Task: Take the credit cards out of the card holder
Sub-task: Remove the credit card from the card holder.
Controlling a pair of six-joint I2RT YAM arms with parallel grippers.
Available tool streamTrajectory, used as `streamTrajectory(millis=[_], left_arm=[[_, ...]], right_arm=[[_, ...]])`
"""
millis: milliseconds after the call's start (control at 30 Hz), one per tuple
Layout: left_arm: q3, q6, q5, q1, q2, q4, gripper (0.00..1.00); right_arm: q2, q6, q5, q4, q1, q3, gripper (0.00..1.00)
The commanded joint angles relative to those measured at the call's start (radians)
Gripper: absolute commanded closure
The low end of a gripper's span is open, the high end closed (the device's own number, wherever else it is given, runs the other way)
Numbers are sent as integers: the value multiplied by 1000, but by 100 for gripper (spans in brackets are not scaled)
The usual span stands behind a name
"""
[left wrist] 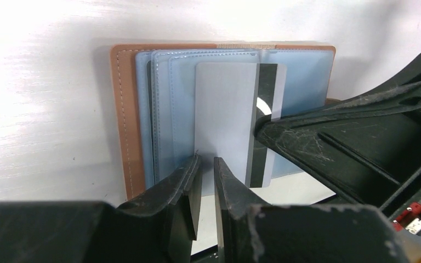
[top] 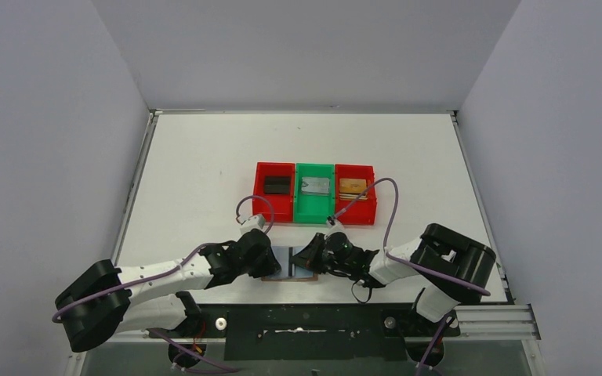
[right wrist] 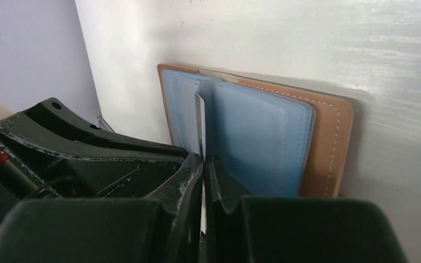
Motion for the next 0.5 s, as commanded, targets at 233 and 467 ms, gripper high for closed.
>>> streamTrajectory(millis=[233, 467], left_arm=[[-7, 11, -39, 4, 2, -120, 85], [-3, 31, -24, 4, -7, -95, 85]], right_arm=[[-115, -22, 38, -59, -21, -50, 99], [-88, -32, 8, -27, -21, -36, 93]])
